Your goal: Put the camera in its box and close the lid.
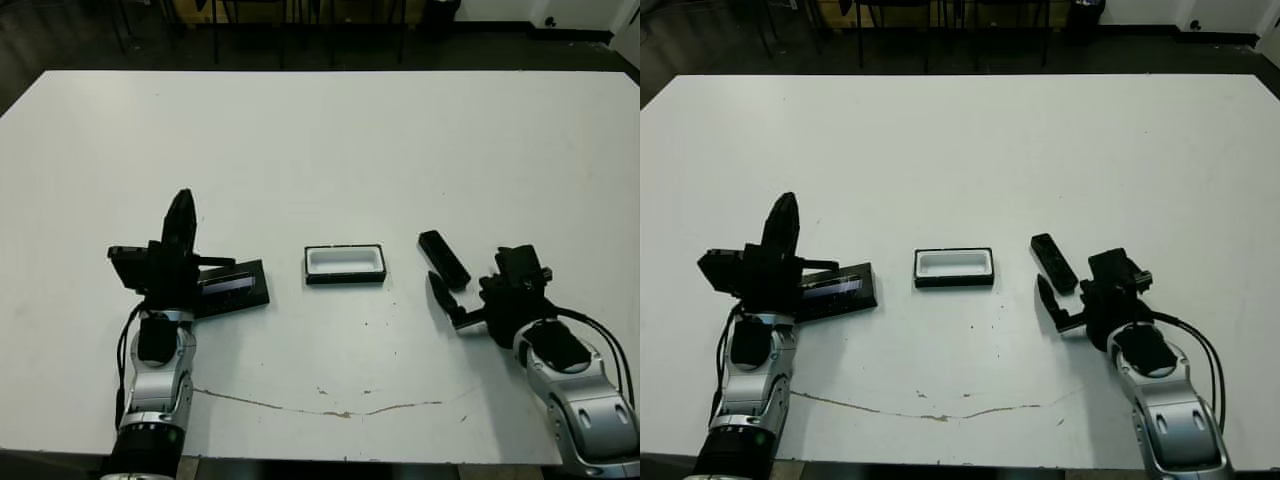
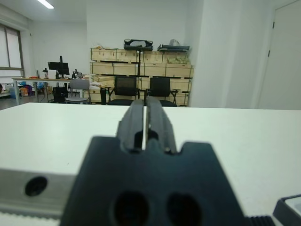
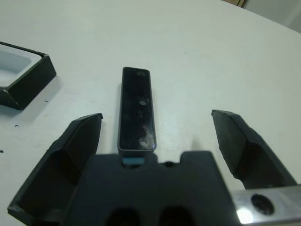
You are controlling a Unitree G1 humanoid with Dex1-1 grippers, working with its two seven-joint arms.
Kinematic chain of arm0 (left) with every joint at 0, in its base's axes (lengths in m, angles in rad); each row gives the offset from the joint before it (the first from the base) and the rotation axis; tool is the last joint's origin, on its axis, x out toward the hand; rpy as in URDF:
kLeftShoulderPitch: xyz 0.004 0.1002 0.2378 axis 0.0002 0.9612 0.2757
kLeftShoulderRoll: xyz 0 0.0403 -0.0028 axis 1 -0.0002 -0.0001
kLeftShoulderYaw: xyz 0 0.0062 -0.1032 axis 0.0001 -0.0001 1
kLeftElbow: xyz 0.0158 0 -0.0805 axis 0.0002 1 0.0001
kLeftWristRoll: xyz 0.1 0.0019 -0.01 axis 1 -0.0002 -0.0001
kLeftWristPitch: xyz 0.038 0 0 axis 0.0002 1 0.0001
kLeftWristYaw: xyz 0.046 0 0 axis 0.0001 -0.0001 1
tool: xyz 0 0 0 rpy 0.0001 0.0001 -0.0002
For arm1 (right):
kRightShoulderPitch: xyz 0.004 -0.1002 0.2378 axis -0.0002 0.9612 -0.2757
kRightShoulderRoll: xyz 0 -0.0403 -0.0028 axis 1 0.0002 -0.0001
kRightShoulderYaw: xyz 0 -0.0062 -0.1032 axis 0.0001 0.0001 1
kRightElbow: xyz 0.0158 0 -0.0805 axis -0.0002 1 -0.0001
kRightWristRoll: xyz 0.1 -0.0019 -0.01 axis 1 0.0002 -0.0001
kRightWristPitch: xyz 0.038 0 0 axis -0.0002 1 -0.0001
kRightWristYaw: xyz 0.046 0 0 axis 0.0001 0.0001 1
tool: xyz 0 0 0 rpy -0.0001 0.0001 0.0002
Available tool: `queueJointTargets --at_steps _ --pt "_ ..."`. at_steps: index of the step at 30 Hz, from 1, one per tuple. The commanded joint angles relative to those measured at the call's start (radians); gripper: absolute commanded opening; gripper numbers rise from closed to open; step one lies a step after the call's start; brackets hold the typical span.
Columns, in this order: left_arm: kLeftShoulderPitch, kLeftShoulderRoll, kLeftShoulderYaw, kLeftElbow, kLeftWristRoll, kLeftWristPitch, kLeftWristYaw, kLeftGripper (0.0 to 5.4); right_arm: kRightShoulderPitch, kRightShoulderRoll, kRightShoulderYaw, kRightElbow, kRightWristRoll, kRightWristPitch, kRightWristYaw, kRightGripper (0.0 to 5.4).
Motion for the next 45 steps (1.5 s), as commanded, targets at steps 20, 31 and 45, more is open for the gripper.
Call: queueJointTargets --at_steps 20,31,45 --pt "0.030 -0.004 -0.001 0.032 0.002 0.010 0.009 0.00 0.014 -0.003 0.025 0.066 -0.020 -0.029 0.055 1.96" --pt "0.026 -0.001 0.003 0.041 0.000 -0.004 0.005 0.00 -0.007 0.008 -0.031 0.080 0.090 0.097 0.085 0.72" --pt "0.029 0.004 0.001 0.031 0.004 0.004 0.004 0.00 -0.001 -0.009 -0.032 0.063 0.107 0.046 0.113 0.71"
